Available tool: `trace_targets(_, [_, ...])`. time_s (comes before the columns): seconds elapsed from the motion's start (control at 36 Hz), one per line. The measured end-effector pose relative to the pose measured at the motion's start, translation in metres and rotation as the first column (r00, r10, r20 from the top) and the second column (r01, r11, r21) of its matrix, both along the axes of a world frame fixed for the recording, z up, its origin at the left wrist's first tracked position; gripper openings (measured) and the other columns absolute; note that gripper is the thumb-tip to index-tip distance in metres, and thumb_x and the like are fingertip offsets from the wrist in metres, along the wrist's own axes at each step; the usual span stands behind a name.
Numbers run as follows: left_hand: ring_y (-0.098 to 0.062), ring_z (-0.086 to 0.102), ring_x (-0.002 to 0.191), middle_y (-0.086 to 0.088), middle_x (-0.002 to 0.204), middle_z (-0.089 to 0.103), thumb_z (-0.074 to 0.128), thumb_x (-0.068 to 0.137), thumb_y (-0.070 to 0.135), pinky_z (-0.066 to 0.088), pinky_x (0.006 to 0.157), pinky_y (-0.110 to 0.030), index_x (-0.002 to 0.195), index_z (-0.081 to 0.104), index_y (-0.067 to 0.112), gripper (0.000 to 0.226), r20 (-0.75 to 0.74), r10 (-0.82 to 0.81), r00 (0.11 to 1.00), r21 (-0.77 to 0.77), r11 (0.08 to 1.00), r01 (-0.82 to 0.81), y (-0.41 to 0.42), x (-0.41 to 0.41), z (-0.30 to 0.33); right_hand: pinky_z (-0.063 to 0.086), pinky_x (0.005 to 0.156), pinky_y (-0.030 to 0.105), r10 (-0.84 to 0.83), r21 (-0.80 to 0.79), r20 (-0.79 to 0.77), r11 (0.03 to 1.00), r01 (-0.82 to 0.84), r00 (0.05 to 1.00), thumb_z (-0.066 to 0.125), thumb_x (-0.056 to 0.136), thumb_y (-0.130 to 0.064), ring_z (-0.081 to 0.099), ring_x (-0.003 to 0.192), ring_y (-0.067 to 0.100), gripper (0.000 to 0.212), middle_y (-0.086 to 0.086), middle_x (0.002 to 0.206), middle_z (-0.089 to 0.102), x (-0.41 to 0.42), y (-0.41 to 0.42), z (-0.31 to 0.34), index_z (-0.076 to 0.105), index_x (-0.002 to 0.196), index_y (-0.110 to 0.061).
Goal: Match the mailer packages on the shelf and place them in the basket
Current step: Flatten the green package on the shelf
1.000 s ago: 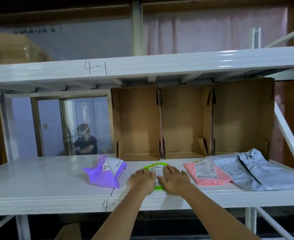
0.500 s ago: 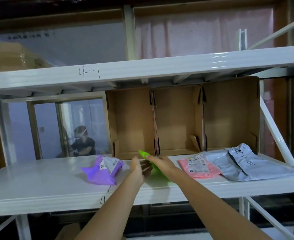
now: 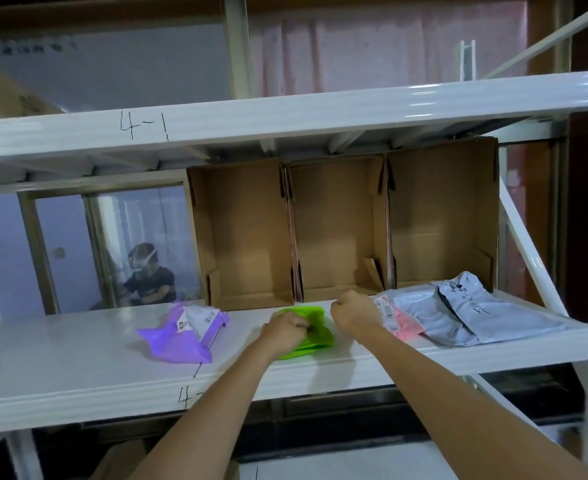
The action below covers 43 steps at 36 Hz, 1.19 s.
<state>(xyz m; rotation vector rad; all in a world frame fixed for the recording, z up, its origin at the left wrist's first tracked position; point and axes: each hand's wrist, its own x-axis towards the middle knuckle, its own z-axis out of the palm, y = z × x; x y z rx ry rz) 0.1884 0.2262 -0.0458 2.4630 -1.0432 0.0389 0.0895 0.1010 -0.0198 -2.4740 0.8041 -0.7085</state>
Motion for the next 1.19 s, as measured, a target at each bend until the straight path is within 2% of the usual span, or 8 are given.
trace_targets(0.08, [-0.025,0.054,0.118,-0.006,0.129,0.059,0.043,0.092,0.010,0.043,0.096,-0.027,0.125,0.063,0.017,0.039,-0.011,0.029,1.000,-0.172,0.985,-0.031,0.004,0.012,0.010,0.046,0.078,0.032,0.036,-0.180,-0.026,0.983,-0.040,0.999,0.041,0.097,-0.028,0.062,0.101,0.032,0.033,0.014,0.108,0.066,0.004,0.005,0.002,0.065,0.106,-0.007])
trace_targets(0.17, [-0.029,0.052,0.120,-0.013,0.132,0.056,0.040,0.095,0.013,0.043,0.098,-0.034,0.129,0.054,0.011,0.037,0.110,0.116,0.987,-0.203,0.975,-0.092,0.005,0.026,0.012,0.045,0.083,0.034,0.103,-0.306,-0.149,0.941,-0.145,0.983,0.033,0.102,-0.035,0.059,0.107,0.031,0.039,0.013,0.116,0.063,0.018,0.015,-0.001,0.060,0.117,-0.012])
trace_targets(0.31, [-0.020,0.019,0.146,-0.007,0.160,0.015,0.022,0.099,0.031,0.018,0.119,-0.033,0.152,0.020,0.011,0.057,0.151,-0.024,0.988,0.095,0.995,0.009,-0.004,0.040,-0.019,0.023,0.115,0.034,0.261,-0.305,-0.296,0.886,-0.350,0.919,0.018,0.105,-0.036,0.022,0.146,0.021,0.054,0.009,0.159,0.024,0.050,0.024,-0.027,0.030,0.150,-0.008])
trace_targets(0.47, [-0.014,0.000,0.149,0.000,0.162,-0.004,0.022,0.102,0.037,0.009,0.121,-0.037,0.155,0.002,0.015,0.061,0.188,-0.054,0.981,0.237,0.972,0.008,-0.007,0.050,-0.032,0.003,0.121,0.030,0.335,-0.144,-0.327,0.907,-0.397,0.884,0.012,0.105,-0.040,0.003,0.150,0.015,0.058,0.006,0.163,0.004,0.062,0.021,-0.041,0.013,0.155,-0.010])
trace_targets(0.64, [-0.012,0.003,0.149,0.001,0.162,0.001,0.015,0.090,0.052,0.012,0.121,-0.037,0.155,0.005,0.019,0.074,0.136,-0.079,0.988,0.255,0.966,0.042,-0.008,0.054,-0.033,0.006,0.120,0.030,0.331,-0.148,-0.372,0.901,-0.408,0.867,0.012,0.106,-0.036,0.010,0.149,0.017,0.055,0.008,0.162,0.014,0.060,0.023,-0.041,0.017,0.154,-0.010])
trace_targets(0.81, [-0.013,0.026,0.141,0.000,0.154,0.029,0.031,0.101,0.031,0.020,0.117,-0.029,0.147,0.033,0.015,0.049,0.088,-0.078,0.993,0.167,0.984,0.063,-0.006,0.044,-0.024,0.023,0.116,0.037,0.313,-0.145,-0.400,0.906,-0.397,0.861,0.013,0.106,-0.031,0.030,0.139,0.026,0.049,0.012,0.151,0.035,0.055,0.026,-0.036,0.032,0.146,-0.011])
trace_targets(0.92, [-0.016,0.031,0.137,-0.005,0.148,0.037,0.031,0.102,0.021,0.021,0.114,-0.025,0.144,0.036,0.008,0.044,0.123,-0.101,0.987,0.206,0.976,0.074,-0.005,0.035,-0.020,0.025,0.115,0.038,0.308,-0.143,-0.403,0.909,-0.392,0.862,0.013,0.105,-0.032,0.031,0.137,0.026,0.050,0.014,0.149,0.036,0.059,0.023,-0.040,0.034,0.144,-0.011])
trace_targets(1.19, [-0.017,0.041,0.129,0.001,0.143,0.042,0.034,0.097,0.033,0.033,0.109,-0.034,0.134,0.046,0.018,0.041,0.044,-0.016,0.999,0.160,0.987,0.009,-0.003,0.034,-0.018,0.031,0.110,0.038,0.273,-0.098,-0.393,0.937,-0.335,0.878,0.010,0.101,-0.039,0.038,0.130,0.027,0.057,0.012,0.142,0.042,0.070,0.017,-0.045,0.039,0.141,-0.012])
